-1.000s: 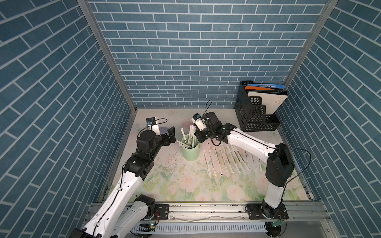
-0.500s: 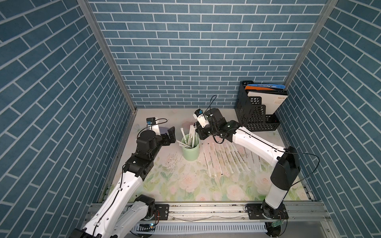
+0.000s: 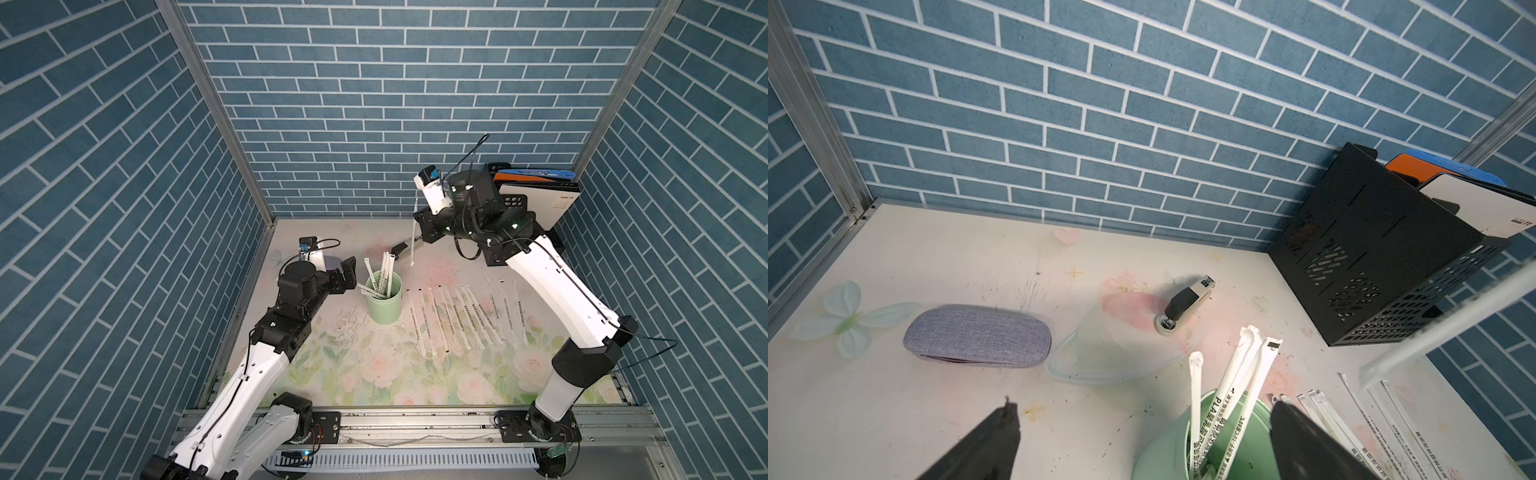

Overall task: Take the straws out of the storage container
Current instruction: Pick up the straw from the container, then place the straw at the center of the board.

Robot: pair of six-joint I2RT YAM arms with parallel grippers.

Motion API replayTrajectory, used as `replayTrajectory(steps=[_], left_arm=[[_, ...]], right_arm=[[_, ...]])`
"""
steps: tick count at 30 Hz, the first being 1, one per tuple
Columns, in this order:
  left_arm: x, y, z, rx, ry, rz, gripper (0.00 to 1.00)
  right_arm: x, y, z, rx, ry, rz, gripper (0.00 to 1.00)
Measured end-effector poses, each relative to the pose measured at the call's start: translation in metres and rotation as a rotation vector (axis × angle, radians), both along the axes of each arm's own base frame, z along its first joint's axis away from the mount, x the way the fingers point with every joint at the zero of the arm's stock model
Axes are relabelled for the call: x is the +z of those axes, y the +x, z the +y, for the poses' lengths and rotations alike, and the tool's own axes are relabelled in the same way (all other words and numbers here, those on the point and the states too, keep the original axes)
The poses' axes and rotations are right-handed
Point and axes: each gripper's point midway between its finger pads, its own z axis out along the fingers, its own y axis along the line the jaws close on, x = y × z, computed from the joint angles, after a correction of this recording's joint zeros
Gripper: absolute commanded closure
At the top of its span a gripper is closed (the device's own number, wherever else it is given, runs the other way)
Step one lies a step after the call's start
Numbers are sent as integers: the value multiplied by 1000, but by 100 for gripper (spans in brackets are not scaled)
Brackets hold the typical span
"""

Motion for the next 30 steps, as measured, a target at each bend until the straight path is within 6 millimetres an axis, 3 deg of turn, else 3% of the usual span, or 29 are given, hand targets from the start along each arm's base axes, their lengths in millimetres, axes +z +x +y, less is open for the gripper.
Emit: replayTrajectory(steps=[4, 7, 10, 13, 15, 17, 23, 30], left_arm=[[0, 0, -1, -4, -1, 0, 1], [0, 0, -1, -8, -2, 1, 0], [0, -1, -2, -12, -4, 1, 0], [0, -1, -3, -15, -4, 1, 1], [0, -1, -3, -16, -5, 2, 1], [0, -1, -3, -18, -5, 2, 0], [0, -1, -5, -30, -9, 3, 0], [0, -2, -7, -42, -16, 4, 0]], right_arm=[[10, 1, -39, -94, -40, -5, 98], [2, 8, -76, -191, -90, 17, 100], [-33, 22, -127, -334, -178, 97, 100], [-83, 33, -176, -467, -283, 219, 100], [-119, 34, -208, -550, -359, 321, 100], [-142, 32, -233, -607, -412, 395, 100], [-185, 21, -291, -735, -517, 542, 99], [-249, 15, -336, -824, -634, 724, 100]])
